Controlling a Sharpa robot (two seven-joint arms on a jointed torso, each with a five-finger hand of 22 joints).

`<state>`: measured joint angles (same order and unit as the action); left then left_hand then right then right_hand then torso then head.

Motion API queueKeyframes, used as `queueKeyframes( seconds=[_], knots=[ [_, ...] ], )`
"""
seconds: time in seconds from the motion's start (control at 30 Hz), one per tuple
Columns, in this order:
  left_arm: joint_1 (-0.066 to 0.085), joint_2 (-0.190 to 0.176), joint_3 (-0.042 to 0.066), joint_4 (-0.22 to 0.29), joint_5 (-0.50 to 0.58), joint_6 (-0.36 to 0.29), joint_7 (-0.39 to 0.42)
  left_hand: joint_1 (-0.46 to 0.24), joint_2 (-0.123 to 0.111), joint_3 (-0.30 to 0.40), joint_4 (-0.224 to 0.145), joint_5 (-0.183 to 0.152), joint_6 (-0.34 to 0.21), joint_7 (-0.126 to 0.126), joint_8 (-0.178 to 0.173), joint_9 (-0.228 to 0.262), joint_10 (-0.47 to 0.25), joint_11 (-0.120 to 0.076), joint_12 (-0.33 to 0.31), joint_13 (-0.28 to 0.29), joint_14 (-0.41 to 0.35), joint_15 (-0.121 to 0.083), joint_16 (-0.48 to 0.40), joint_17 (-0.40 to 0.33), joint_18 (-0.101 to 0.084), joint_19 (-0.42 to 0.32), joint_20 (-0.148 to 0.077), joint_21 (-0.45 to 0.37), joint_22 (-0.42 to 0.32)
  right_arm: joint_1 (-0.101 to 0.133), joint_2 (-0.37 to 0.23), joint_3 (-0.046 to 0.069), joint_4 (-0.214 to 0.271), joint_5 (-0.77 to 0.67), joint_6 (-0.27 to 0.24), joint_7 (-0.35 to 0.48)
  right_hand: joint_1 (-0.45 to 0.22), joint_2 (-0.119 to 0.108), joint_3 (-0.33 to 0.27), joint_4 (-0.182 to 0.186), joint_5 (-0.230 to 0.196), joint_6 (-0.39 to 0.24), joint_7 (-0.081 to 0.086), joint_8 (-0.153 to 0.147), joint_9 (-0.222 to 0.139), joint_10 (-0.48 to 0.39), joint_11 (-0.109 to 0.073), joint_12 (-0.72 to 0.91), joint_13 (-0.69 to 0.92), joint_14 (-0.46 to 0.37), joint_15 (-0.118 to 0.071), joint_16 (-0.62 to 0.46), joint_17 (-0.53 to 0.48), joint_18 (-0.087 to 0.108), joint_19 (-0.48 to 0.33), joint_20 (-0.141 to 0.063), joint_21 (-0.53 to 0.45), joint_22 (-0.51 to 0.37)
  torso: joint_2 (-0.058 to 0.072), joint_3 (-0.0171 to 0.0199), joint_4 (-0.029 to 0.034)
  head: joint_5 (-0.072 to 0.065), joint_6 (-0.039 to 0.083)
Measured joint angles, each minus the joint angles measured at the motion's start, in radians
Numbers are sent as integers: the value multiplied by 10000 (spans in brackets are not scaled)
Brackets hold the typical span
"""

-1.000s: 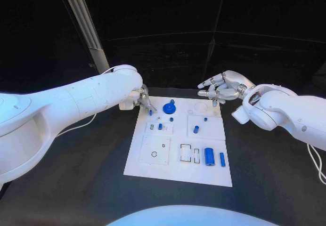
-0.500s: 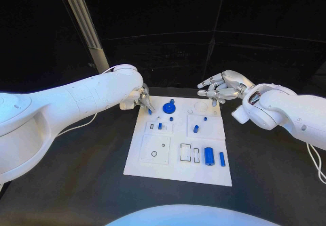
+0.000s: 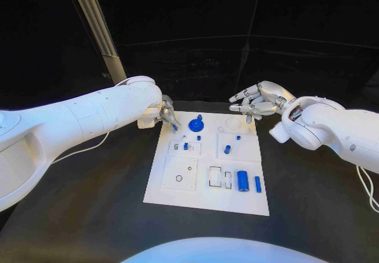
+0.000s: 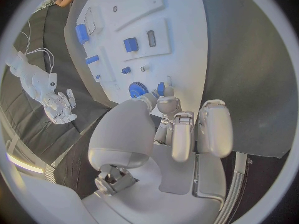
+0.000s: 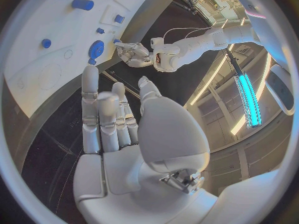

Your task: Assemble the parts on the task board

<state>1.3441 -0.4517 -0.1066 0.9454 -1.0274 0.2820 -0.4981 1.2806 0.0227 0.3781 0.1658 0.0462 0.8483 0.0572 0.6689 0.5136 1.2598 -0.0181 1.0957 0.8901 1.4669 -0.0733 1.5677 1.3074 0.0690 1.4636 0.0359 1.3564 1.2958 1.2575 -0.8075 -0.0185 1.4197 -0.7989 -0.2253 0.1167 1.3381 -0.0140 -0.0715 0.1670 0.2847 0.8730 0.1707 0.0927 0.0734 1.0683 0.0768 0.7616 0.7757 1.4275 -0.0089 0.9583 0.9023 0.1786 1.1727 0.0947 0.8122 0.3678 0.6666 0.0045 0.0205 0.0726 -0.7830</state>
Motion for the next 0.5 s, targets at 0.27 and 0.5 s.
queueKeyframes(
  seconds=[0.27,0.5],
  knots=[
    [33,-1004,-1,1608,27,-614,62,-331,-330,804,-146,-1,-1,1,162,123,92,-18,0,55,0,0,0,0,0,0,0,0,51,0,-13,-1,-49,-10,31,-20,0,0,0,0,0,0,0,0,0,0,0,0,-11,0,0,-42,0,1,0,0,0,-9,-20,5,53,15,2],
    [33,-1786,-128,2819,42,-996,135,-476,-486,1124,-346,-19,-14,16,230,156,163,-16,0,65,0,1,0,0,0,0,1,38,101,0,-19,-1,-91,-14,44,-25,0,0,-16,16,0,0,0,0,0,0,0,0,-10,0,0,-41,-1,1,0,0,-39,-8,-53,8,112,-14,-31]
  ],
)
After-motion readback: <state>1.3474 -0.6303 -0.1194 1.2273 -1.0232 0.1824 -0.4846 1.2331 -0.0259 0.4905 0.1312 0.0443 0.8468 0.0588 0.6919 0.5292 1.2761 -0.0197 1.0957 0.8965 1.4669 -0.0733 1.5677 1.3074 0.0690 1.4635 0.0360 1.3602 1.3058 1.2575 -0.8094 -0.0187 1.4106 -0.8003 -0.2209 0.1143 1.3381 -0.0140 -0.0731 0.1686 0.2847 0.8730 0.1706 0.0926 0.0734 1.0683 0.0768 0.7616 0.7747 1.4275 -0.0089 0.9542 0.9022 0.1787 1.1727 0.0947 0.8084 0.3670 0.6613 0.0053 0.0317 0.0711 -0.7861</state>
